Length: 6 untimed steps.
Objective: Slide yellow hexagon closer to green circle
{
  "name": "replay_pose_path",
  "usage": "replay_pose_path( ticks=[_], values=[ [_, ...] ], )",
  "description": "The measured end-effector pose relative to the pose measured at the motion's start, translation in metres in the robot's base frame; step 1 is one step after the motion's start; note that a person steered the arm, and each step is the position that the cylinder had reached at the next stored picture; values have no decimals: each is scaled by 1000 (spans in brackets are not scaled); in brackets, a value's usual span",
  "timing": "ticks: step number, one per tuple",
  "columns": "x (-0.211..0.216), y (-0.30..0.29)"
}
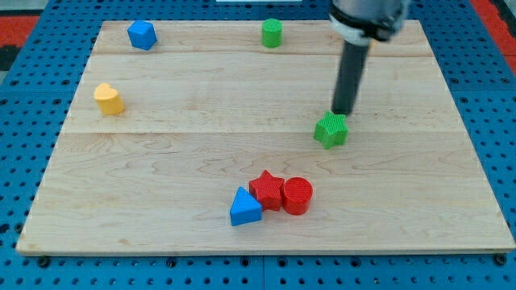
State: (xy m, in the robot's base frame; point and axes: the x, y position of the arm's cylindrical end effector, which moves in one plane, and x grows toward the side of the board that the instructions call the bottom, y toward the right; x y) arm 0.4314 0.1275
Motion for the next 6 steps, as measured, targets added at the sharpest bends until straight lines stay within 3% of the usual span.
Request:
replay_pose_path(
  ticks=[2, 3, 5, 6],
  values=[
    [57, -60],
    [22, -51],
    [-55, 148],
    [-97, 194]
  ],
)
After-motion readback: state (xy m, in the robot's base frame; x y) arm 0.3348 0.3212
